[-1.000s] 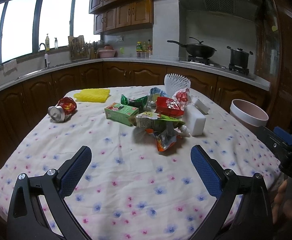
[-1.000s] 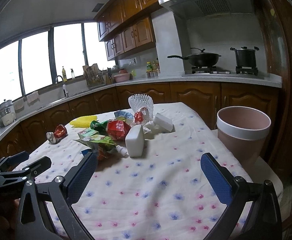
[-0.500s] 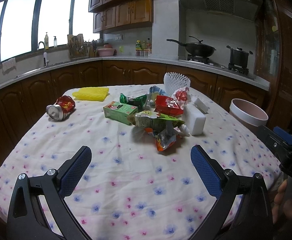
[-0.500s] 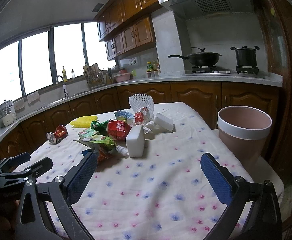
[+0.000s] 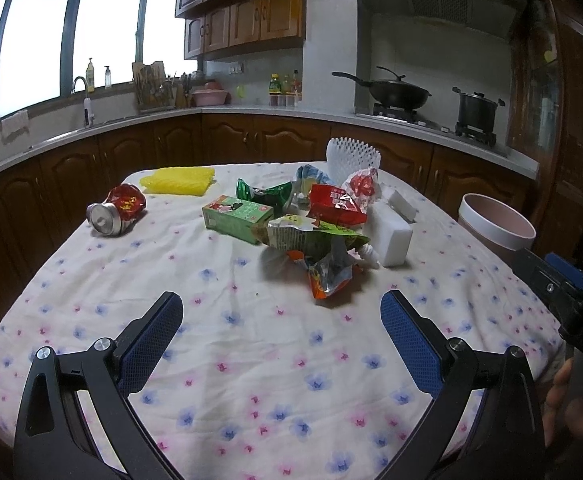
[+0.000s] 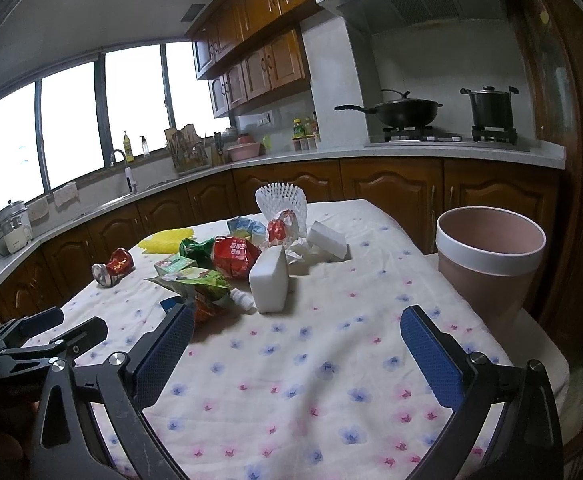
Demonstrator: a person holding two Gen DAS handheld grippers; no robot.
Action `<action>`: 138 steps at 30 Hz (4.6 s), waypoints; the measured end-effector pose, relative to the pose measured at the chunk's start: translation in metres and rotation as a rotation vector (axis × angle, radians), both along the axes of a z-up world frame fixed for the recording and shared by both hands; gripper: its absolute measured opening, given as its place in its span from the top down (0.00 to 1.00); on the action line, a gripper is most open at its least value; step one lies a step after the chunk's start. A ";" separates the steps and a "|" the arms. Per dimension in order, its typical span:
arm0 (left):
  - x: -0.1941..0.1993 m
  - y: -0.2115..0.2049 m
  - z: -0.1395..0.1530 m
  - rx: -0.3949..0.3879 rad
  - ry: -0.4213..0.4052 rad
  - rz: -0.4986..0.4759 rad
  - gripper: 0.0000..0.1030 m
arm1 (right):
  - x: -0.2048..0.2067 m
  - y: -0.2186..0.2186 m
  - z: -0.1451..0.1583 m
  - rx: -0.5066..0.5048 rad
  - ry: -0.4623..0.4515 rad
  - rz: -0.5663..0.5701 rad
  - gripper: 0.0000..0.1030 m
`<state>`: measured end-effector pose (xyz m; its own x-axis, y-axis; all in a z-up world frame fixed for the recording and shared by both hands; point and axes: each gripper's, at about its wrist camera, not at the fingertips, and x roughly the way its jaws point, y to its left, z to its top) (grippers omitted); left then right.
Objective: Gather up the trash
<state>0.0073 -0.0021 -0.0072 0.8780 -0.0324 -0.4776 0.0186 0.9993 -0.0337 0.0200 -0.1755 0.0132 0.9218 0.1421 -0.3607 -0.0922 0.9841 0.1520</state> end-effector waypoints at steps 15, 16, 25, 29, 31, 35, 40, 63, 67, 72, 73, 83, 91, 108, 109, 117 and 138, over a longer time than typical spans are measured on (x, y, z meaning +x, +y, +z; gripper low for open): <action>0.046 0.027 0.008 -0.160 0.123 -0.013 0.02 | 0.028 0.000 0.008 0.028 0.052 0.018 0.00; 0.050 0.028 0.009 -0.172 0.131 -0.017 0.02 | 0.032 -0.002 0.010 0.032 0.057 0.020 0.00; 0.104 0.045 0.010 -0.348 0.253 -0.070 0.12 | 0.071 -0.005 0.019 0.112 0.120 0.079 0.07; 0.126 0.047 0.004 -0.415 0.311 -0.091 0.20 | 0.099 -0.002 0.018 0.155 0.194 0.116 0.26; 0.136 0.048 0.000 -0.448 0.340 -0.102 0.29 | 0.114 0.001 0.014 0.160 0.239 0.132 0.32; 0.153 0.050 -0.011 -0.496 0.396 -0.116 0.44 | 0.140 0.006 0.005 0.156 0.315 0.153 0.43; 0.169 0.048 -0.025 -0.558 0.464 -0.151 0.68 | 0.162 0.011 -0.008 0.142 0.384 0.155 0.47; 0.163 0.043 0.007 -0.556 0.367 -0.256 0.97 | 0.185 0.024 -0.022 0.141 0.442 0.235 0.79; 0.157 0.039 0.020 -0.539 0.336 -0.282 0.98 | 0.176 0.021 -0.013 0.148 0.401 0.240 0.82; 0.154 0.028 0.037 -0.543 0.305 -0.328 0.98 | 0.162 0.004 0.004 0.183 0.350 0.228 0.83; 0.154 0.025 0.040 -0.540 0.299 -0.337 0.98 | 0.159 0.000 0.006 0.188 0.343 0.222 0.83; 0.163 -0.039 0.060 -0.500 0.287 -0.471 0.98 | 0.134 -0.067 0.031 0.228 0.266 0.107 0.83; 0.176 -0.108 0.074 -0.470 0.294 -0.590 0.98 | 0.118 -0.132 0.036 0.254 0.235 -0.022 0.83; 0.232 -0.231 0.095 -0.425 0.312 -0.742 0.98 | 0.119 -0.234 0.039 0.305 0.205 -0.208 0.83; 0.237 -0.240 0.094 -0.416 0.317 -0.746 0.98 | 0.120 -0.238 0.040 0.308 0.203 -0.212 0.83; 0.280 -0.296 0.064 -0.402 0.423 -0.750 0.98 | 0.147 -0.271 0.032 0.327 0.211 -0.237 0.83; 0.323 -0.362 -0.003 -0.272 0.617 -0.706 0.98 | 0.196 -0.299 -0.023 0.315 0.373 -0.255 0.83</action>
<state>0.3305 -0.3645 -0.0106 0.2123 -0.6324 -0.7449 0.5117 0.7214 -0.4666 0.2156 -0.4746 -0.0099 0.7591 0.0843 -0.6455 0.2600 0.8698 0.4193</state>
